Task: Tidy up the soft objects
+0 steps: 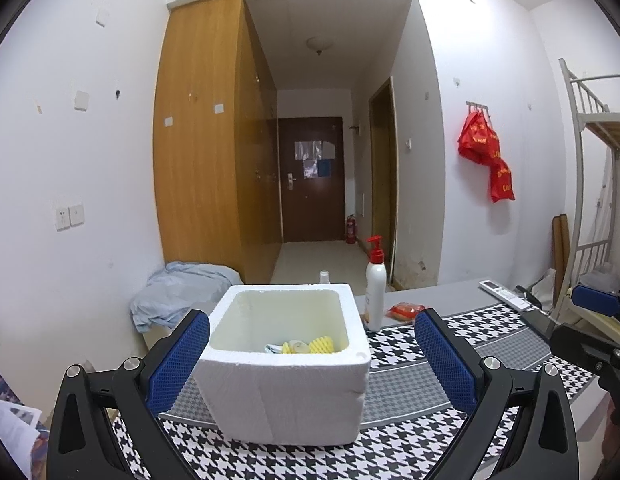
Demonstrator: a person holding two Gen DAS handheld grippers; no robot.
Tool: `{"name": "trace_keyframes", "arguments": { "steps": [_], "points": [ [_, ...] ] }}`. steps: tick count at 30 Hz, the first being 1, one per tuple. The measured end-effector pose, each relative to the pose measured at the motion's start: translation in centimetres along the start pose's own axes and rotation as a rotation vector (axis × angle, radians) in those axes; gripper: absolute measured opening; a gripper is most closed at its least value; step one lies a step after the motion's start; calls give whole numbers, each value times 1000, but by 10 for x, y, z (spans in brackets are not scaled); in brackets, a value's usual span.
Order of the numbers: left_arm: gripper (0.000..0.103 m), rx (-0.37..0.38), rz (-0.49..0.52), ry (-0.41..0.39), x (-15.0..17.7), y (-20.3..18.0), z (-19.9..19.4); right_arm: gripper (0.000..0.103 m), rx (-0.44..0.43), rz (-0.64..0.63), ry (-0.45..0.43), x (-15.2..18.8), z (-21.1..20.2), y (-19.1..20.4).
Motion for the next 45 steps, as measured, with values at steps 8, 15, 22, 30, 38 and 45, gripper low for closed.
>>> {"name": "trace_keyframes", "arguments": {
  "steps": [8, 15, 22, 30, 38, 45],
  "points": [
    [102, 8, -20, -35, 5, 0, -31, 103, 5, -12, -46, 8, -24, 10],
    [102, 28, -5, -68, 20, -6, -54, 103, 0, -34, -79, 20, -39, 21],
    [102, 37, 0, -87, 37, -9, -70, 103, -6, -28, -98, 35, -52, 27],
    [102, 35, -9, -100, 58, -8, -74, 103, -5, -14, -95, 55, -54, 30],
    [102, -1, -42, -107, 81, -1, -77, 103, 20, 17, -120, 67, -56, 23],
    [102, -20, -43, -93, 95, 2, -80, 103, 33, 9, -119, 80, -57, 26]
  ]
}}
Point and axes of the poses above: each gripper's, at about its wrist camera, not at the fingertips, and z roughly the way its jaws point, y to its left, x to its underside, the point moved 7 cm from there along z, roughly the way its jaws point, and after that the axes turned 6 degrees about y, right-handed, at the moved point
